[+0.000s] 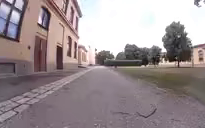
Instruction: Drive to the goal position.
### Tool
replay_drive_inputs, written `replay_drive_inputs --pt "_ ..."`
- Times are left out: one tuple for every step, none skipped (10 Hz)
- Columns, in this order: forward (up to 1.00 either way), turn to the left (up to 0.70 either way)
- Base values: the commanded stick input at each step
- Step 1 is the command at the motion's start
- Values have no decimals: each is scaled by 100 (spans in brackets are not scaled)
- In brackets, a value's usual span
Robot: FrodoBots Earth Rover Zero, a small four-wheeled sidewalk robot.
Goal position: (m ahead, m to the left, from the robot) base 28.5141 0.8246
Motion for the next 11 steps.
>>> replay_drive_inputs --pt "85 1" --pt "85 1" --pt "85 1" --pt "85 1" --pt "85 1" --pt "85 1" --pt "85 1" --pt "85 1" --pt "85 1" --pt "85 1" --pt "85 1"
